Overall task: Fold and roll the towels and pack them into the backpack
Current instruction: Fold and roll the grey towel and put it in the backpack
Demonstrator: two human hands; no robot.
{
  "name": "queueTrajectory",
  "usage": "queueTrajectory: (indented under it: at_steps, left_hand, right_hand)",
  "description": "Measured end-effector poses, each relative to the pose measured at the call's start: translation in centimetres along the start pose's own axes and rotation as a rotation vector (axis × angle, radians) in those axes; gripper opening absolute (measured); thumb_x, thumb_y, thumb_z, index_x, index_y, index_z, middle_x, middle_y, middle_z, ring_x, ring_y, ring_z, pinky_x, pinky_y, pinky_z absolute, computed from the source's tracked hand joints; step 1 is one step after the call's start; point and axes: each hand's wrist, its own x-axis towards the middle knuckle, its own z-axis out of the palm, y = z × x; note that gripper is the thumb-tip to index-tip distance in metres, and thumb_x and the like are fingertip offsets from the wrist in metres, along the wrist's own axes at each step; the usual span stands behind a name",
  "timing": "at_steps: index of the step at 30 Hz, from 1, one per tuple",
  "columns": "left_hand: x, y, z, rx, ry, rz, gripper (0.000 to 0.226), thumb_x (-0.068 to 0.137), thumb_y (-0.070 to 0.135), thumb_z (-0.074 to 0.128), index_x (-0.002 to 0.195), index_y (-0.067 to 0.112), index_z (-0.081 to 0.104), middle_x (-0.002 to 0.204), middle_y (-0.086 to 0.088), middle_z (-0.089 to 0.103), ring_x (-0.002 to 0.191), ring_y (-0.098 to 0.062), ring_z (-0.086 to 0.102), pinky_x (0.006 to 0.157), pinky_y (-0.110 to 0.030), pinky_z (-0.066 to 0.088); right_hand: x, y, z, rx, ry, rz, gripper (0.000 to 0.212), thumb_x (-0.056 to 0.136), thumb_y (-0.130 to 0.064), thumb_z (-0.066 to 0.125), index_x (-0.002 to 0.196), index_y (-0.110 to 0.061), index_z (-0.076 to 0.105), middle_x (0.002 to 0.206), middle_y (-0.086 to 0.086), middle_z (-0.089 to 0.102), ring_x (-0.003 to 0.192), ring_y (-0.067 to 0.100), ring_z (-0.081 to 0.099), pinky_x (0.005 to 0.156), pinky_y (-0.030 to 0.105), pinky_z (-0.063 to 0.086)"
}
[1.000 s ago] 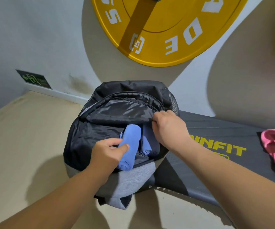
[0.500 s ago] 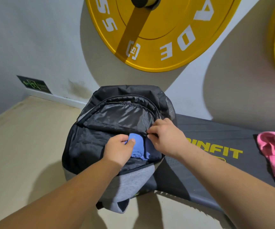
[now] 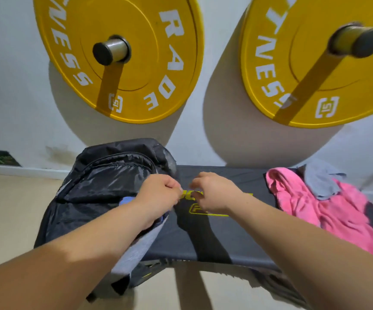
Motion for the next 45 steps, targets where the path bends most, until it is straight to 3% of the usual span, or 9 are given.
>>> queueTrajectory:
  at_steps: [8, 13, 16, 25, 29, 32, 38, 41, 45]
  left_hand:
    - [-2.9, 4.6, 16.0, -0.081, -0.254, 0.023, 0.016, 0.087, 0.013, 0.068, 0.102, 0.019, 0.066, 0.076, -0.011, 0.072, 0.059, -0.016, 0.061, 0.063, -0.031, 0.051]
    - [-4.5, 4.9, 20.0, 0.07, -0.347, 0.159, 0.011, 0.089, 0.016, 0.071, 0.096, 0.023, 0.067, 0.067, 0.005, 0.066, 0.071, -0.026, 0.072, 0.067, -0.034, 0.056]
    - [-4.2, 5.0, 20.2, 0.072, -0.341, 0.147, 0.011, 0.089, 0.016, 0.071, 0.098, 0.022, 0.068, 0.066, 0.005, 0.067, 0.063, -0.014, 0.067, 0.068, -0.033, 0.057]
    - [-2.8, 3.6, 19.8, 0.051, -0.325, 0.059, 0.009, 0.091, 0.015, 0.071, 0.098, 0.02, 0.068, 0.076, -0.002, 0.073, 0.061, -0.01, 0.068, 0.072, -0.034, 0.058]
    - [-2.6, 3.7, 20.2, -0.011, -0.338, 0.038, 0.007, 0.092, 0.014, 0.069, 0.096, 0.021, 0.067, 0.082, -0.003, 0.073, 0.064, -0.011, 0.068, 0.069, -0.031, 0.055]
    - [-2.3, 3.9, 20.3, 0.003, -0.348, 0.032, 0.008, 0.092, 0.017, 0.07, 0.096, 0.023, 0.067, 0.082, -0.002, 0.072, 0.07, -0.014, 0.069, 0.071, -0.032, 0.057]
    - [-1.8, 5.4, 18.6, -0.034, -0.285, 0.097, 0.026, 0.091, 0.02, 0.069, 0.116, 0.026, 0.064, 0.091, 0.007, 0.071, 0.088, -0.022, 0.072, 0.076, -0.037, 0.059]
    - [-2.3, 7.1, 17.3, -0.079, -0.253, 0.178, 0.039, 0.092, 0.025, 0.071, 0.127, 0.031, 0.057, 0.113, 0.011, 0.067, 0.087, -0.016, 0.071, 0.069, -0.029, 0.056]
    - [-3.3, 9.1, 15.4, -0.226, -0.343, 0.31, 0.033, 0.088, 0.025, 0.077, 0.114, 0.036, 0.061, 0.111, 0.017, 0.071, 0.091, -0.007, 0.075, 0.083, -0.025, 0.058]
  right_hand:
    - [-9.8, 16.7, -3.6, -0.072, 0.326, 0.521, 0.026, 0.088, -0.029, 0.057, 0.108, -0.014, 0.065, 0.108, 0.012, 0.061, 0.107, 0.036, 0.059, 0.084, 0.041, 0.051]
    - [-15.3, 23.7, -2.3, 0.359, 0.425, 0.89, 0.048, 0.092, -0.023, 0.058, 0.138, -0.009, 0.058, 0.139, 0.012, 0.061, 0.126, 0.031, 0.058, 0.102, 0.036, 0.044]
    - [-16.8, 25.0, -0.1, 0.548, 0.378, 0.952, 0.034, 0.093, -0.025, 0.06, 0.122, -0.007, 0.065, 0.112, 0.01, 0.07, 0.101, 0.03, 0.061, 0.093, 0.032, 0.048]
    - [-13.6, 27.8, 1.9, 0.486, 0.299, 0.991, 0.039, 0.091, -0.042, 0.058, 0.12, -0.016, 0.055, 0.11, 0.004, 0.065, 0.098, 0.028, 0.06, 0.083, 0.035, 0.046]
    - [-13.0, 28.9, 1.6, 0.314, 0.265, 1.023, 0.021, 0.091, -0.026, 0.053, 0.106, -0.024, 0.068, 0.11, 0.003, 0.071, 0.1, 0.03, 0.066, 0.088, 0.039, 0.053]
    - [-11.9, 28.1, -0.4, 0.267, 0.547, 1.019, 0.021, 0.093, -0.025, 0.048, 0.099, -0.021, 0.068, 0.099, 0.008, 0.07, 0.095, 0.032, 0.064, 0.076, 0.035, 0.048]
    - [-7.9, 23.0, -11.2, 1.248, 1.124, 0.787, 0.018, 0.08, -0.015, 0.042, 0.086, -0.003, 0.053, 0.077, 0.018, 0.059, 0.061, 0.023, 0.055, 0.051, 0.023, 0.047]
    - [-7.4, 18.8, -14.3, 1.552, 1.031, 0.668, 0.016, 0.078, -0.03, 0.053, 0.088, -0.02, 0.057, 0.085, 0.007, 0.062, 0.076, 0.025, 0.062, 0.072, 0.034, 0.051]
    - [-8.3, 12.8, -17.5, 1.802, 0.703, 0.35, 0.031, 0.096, -0.032, 0.054, 0.101, -0.008, 0.072, 0.092, 0.012, 0.075, 0.084, 0.029, 0.073, 0.074, 0.032, 0.058]
